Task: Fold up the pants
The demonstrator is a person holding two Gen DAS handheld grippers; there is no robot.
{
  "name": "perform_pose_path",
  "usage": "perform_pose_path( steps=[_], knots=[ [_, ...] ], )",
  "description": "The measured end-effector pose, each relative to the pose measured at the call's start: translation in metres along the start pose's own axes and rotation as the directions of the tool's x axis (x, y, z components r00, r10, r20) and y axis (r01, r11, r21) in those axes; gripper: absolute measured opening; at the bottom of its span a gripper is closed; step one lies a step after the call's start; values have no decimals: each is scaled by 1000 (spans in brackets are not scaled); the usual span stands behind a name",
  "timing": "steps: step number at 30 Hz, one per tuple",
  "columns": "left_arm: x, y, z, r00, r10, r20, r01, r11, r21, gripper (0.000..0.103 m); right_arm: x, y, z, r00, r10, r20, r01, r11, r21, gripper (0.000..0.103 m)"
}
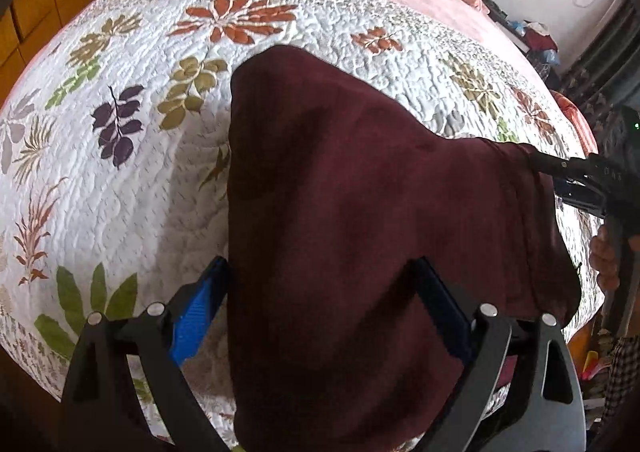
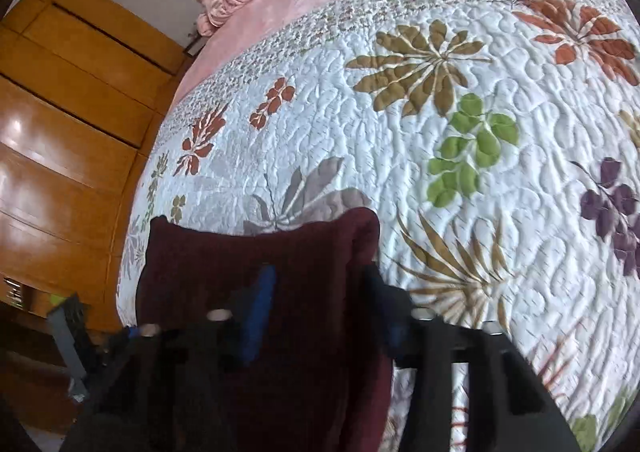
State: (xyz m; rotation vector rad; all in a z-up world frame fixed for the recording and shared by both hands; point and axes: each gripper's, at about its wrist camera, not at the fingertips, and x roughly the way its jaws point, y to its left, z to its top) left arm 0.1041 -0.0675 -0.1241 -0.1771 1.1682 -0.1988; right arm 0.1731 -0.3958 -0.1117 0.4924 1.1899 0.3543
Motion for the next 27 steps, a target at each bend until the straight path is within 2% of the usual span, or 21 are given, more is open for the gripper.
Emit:
perform_pose_path(
  steps=[2, 3, 8, 9, 10, 12, 14, 16, 17, 20, 24, 27],
  knots=[
    [3, 1, 1, 1000, -3, -6, 3, 1000, -9, 94, -3, 6, 2, 1000, -19, 15, 19, 999, -42, 16],
    [5, 1, 1, 1000, -2, -11, 2, 1000, -8, 94, -7, 8, 3, 997, -64, 40, 66, 996, -55, 6],
    [19, 4, 2, 999, -13, -45, 11, 999, -33, 98, 4, -9, -1, 998, -63, 22, 63, 998, -7, 6],
    [20, 6, 2, 999, -20, -49, 18, 999, -41, 98, 2, -10, -2, 998, -49, 33, 49, 999, 0, 9],
    [20, 9, 1, 998, -35, -54, 32, 998, -56, 98, -2, -11, -4, 998, -40, 40, 39, 999, 8, 19],
    [14, 11, 1, 997, -51, -51, 47, 996, -74, 98, -14, -15, -10, 998, -6, 59, 4, 999, 38, 32],
    [3, 11, -1, 998, -47, -32, 44, 997, -63, 97, -28, -16, -21, 997, 39, 69, -42, 998, 44, 36],
    [-11, 9, -7, 999, -35, -2, 35, 999, -39, 97, -41, -16, -40, 997, 51, 65, -54, 998, 39, 58],
    [-16, 8, -10, 999, -37, 8, 37, 999, -37, 97, -48, -16, -54, 997, 57, 58, -60, 998, 35, 61],
    [-24, 9, -21, 998, -60, 24, 61, 997, -44, 97, -58, -16, -85, 998, 60, 37, -61, 998, 24, 63],
    [-10, 9, -30, 999, -43, -13, 43, 998, -38, 97, -57, -19, -122, 999, 33, -7, -33, 999, 40, 63],
    [-4, 12, -33, 997, -73, -21, 72, 995, -68, 97, -55, -18, -130, 996, 90, -13, -89, 994, 56, 63]
  ],
)
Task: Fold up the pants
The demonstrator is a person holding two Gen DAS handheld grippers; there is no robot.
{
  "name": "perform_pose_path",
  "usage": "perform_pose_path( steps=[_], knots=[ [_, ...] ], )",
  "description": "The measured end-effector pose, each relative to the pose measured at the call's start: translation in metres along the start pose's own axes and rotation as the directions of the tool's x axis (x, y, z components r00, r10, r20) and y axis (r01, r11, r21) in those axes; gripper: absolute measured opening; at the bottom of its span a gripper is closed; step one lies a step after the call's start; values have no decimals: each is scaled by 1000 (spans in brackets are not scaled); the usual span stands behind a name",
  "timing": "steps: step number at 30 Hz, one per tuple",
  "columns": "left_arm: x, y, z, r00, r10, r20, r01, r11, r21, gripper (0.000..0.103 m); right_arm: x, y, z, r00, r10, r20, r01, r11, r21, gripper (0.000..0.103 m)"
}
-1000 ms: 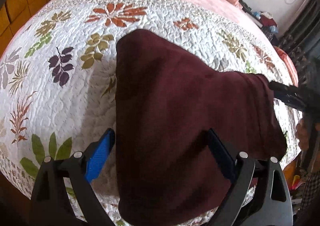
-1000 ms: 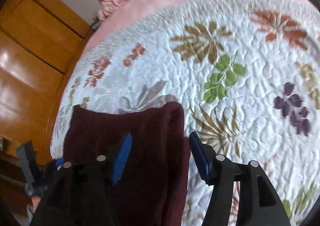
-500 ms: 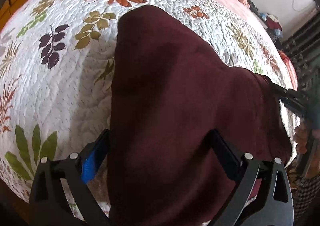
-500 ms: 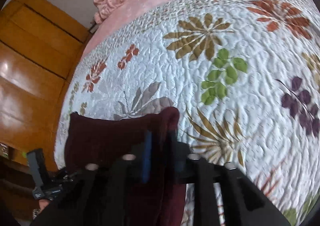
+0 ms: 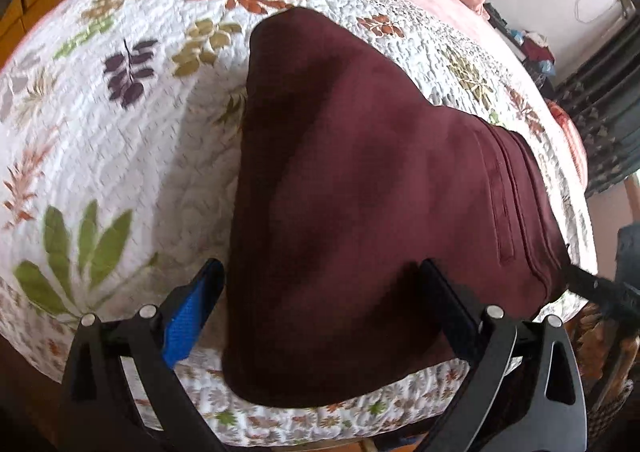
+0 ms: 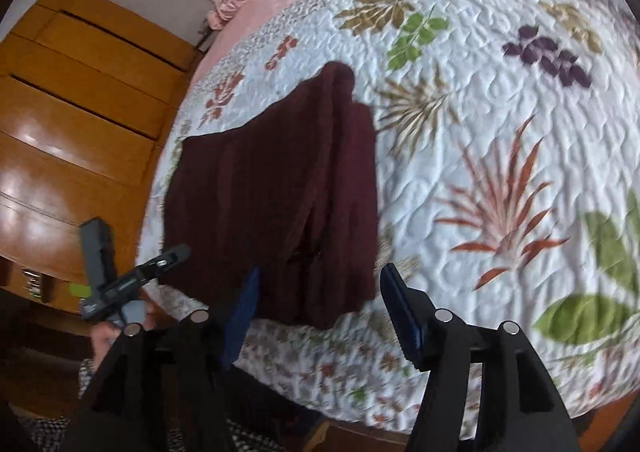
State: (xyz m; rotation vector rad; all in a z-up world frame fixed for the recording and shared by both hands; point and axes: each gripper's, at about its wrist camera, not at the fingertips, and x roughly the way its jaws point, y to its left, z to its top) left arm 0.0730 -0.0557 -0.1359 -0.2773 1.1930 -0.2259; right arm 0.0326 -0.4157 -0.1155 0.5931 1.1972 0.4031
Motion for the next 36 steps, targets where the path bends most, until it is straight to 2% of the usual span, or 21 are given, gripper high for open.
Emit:
perform_pose_path(
  steps=[2, 5, 8, 9, 13, 16, 19, 21, 22, 24, 27, 29, 36],
  knots=[
    [4, 2, 1, 1000, -14, -11, 14, 1000, -15, 97, 4, 3, -3, 998, 60, -26, -60, 998, 9, 59],
    [10, 5, 2, 999, -39, -26, 38, 999, -38, 98, 11, 12, -6, 999, 19, -39, -20, 999, -35, 54],
    [10, 7, 2, 999, -47, -28, 45, 998, -50, 98, 1, 18, -6, 1000, 7, -6, -7, 998, -60, 31],
    [10, 5, 1, 999, -34, -21, 33, 999, -39, 98, -1, 18, -6, 1000, -16, -4, 16, 998, -62, 28],
    [16, 0, -2, 1000, 8, 4, -8, 1000, 20, 101, 15, 13, -9, 996, -73, -50, 69, 995, -65, 29],
    [20, 6, -1, 1000, -22, 1, 22, 1000, -14, 101, 17, 10, -9, 996, -70, -48, 68, 997, -48, 31],
    [10, -1, -3, 1000, 9, 30, -9, 1000, 6, 100, 13, 15, -12, 996, -86, -35, 84, 995, -51, 33],
    [1, -7, -5, 998, 41, 54, -42, 999, 29, 100, 7, 24, -15, 994, -111, -13, 110, 992, -65, 34],
    [-6, -11, -7, 997, 42, 69, -45, 998, 37, 100, 3, 25, -15, 993, -115, -2, 115, 991, -69, 38],
    [-17, -12, -10, 996, 33, 85, -37, 999, 40, 100, -7, 35, -17, 988, -149, 28, 151, 985, -88, 39],
    [-40, -16, -13, 991, 50, 125, -57, 997, 47, 100, -24, 57, -24, 957, -274, 95, 286, 943, -171, 39],
    [-59, -20, -13, 985, 45, 167, -55, 997, 56, 100, -32, 70, -28, 944, -306, 123, 326, 922, -208, 41],
    [-93, -37, -20, 973, 37, 226, -57, 995, 83, 100, -41, 91, -33, 939, -299, 170, 330, 922, -202, 48]
  ],
)
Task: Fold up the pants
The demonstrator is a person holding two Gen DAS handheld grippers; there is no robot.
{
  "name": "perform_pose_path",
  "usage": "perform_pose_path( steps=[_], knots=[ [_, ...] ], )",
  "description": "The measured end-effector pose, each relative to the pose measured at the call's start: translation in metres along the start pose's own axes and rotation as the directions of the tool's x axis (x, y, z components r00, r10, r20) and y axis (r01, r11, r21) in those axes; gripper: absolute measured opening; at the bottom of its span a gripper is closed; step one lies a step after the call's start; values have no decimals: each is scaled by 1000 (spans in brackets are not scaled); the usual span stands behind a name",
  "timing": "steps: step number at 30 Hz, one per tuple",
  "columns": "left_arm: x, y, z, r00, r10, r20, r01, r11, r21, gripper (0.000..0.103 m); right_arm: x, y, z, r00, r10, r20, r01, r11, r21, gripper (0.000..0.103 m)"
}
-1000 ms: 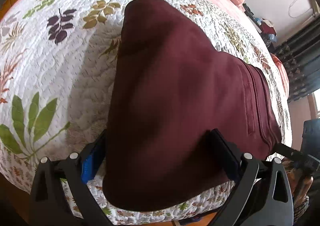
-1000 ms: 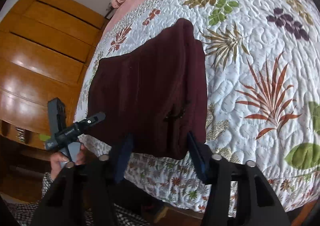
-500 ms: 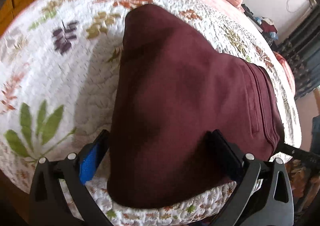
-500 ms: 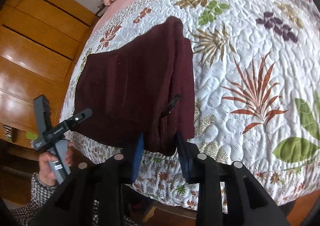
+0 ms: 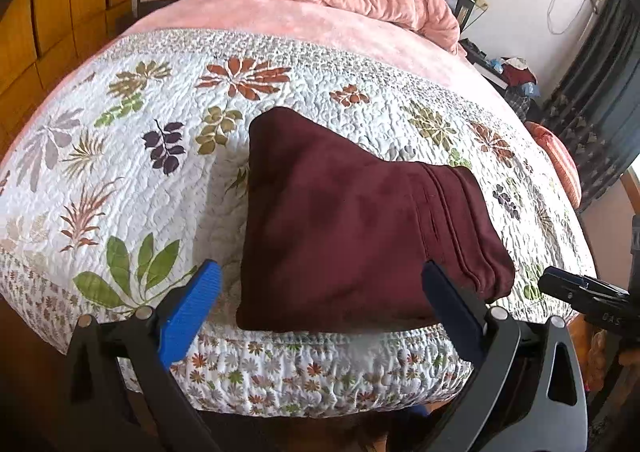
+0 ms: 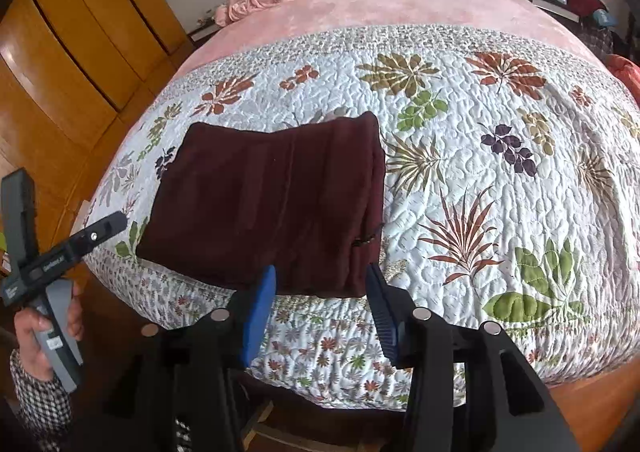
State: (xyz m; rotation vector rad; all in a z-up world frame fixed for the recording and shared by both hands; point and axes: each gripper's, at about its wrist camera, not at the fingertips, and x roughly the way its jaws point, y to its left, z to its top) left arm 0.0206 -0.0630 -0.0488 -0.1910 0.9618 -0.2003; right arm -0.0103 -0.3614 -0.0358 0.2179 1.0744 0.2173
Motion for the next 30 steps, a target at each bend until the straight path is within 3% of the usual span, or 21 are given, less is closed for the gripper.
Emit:
perform_pose_path(
  steps=[2, 4, 11, 15, 21, 30],
  knots=[
    [-1, -3, -1, 1000, 5, -3, -5, 1000, 11, 100, -1, 2, 0, 1000, 10, 5, -10, 1000, 12, 56],
    [1, -2, -4, 1000, 17, -11, -16, 1000, 13, 100, -2, 2, 0, 1000, 7, 15, -7, 1000, 9, 72],
    [1, -6, -15, 995, 99, -1, -98, 993, 60, 100, 12, -2, 4, 999, -32, 24, 32, 999, 4, 76],
    [-2, -12, -10, 992, 121, 22, -123, 989, 82, 100, 21, 0, 8, 998, -46, 32, 45, 999, 19, 89],
    [0, -17, 7, 992, 117, 45, -120, 988, 98, 100, 32, 4, 27, 998, -61, 29, 61, 998, 16, 99],
    [27, -4, 33, 995, 100, 28, -103, 984, 142, 100, 71, -18, 45, 998, 51, -42, -49, 998, 46, 99]
  ],
)
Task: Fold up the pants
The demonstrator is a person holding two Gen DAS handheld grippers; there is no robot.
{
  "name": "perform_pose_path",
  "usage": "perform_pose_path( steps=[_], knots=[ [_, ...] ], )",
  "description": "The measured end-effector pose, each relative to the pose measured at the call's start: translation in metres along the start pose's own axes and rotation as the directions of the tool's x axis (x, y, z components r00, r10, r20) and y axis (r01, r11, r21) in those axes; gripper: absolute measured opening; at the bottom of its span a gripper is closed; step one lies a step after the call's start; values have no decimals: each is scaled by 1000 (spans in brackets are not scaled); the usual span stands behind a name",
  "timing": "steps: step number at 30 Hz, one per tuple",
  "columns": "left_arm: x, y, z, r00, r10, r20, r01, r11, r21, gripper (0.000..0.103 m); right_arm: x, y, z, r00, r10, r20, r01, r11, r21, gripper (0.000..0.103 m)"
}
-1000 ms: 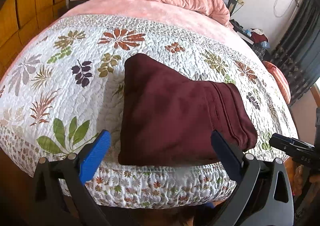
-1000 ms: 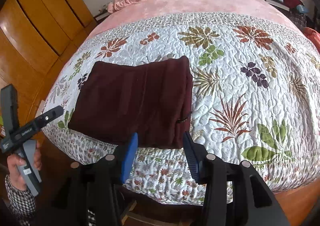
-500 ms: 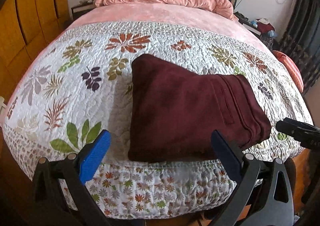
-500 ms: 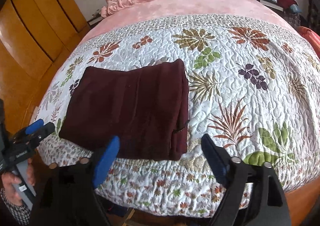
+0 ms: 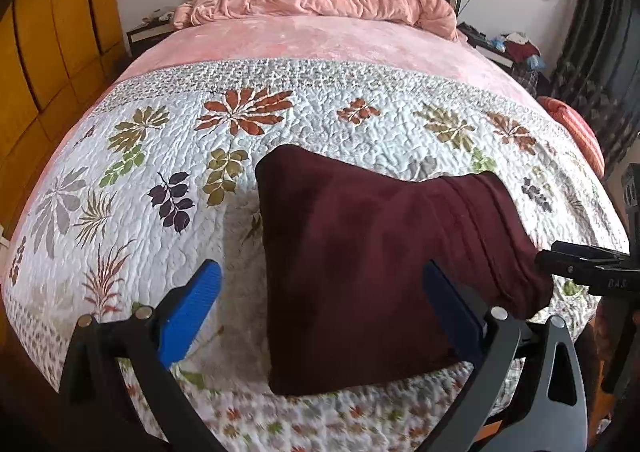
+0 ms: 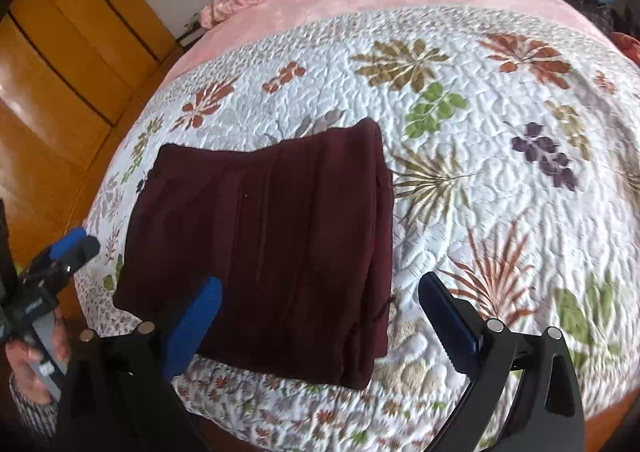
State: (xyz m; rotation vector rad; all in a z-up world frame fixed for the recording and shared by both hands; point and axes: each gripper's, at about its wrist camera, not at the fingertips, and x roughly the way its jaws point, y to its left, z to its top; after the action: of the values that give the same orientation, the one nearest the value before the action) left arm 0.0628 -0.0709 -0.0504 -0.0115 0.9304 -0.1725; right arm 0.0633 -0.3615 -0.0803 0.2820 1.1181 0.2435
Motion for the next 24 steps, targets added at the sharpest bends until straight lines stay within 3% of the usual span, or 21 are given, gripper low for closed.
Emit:
perform_pose_path(
  steps=[4, 13, 17, 24],
  knots=[
    [19, 10, 4, 1000, -14, -26, 14, 1000, 1, 100, 18, -7, 2, 998, 57, -38, -57, 998, -1, 99],
    [45, 19, -2, 996, -37, -86, 39, 999, 24, 100, 54, -25, 0, 991, 92, -100, -87, 995, 55, 99],
    [57, 20, -7, 993, -28, -116, 33, 998, 43, 100, 64, -35, -2, 980, 175, -98, -162, 979, 123, 100],
    [78, 27, -14, 984, -77, -162, 80, 997, 12, 100, 73, -39, 0, 970, 230, -83, -218, 967, 130, 100]
  ],
)
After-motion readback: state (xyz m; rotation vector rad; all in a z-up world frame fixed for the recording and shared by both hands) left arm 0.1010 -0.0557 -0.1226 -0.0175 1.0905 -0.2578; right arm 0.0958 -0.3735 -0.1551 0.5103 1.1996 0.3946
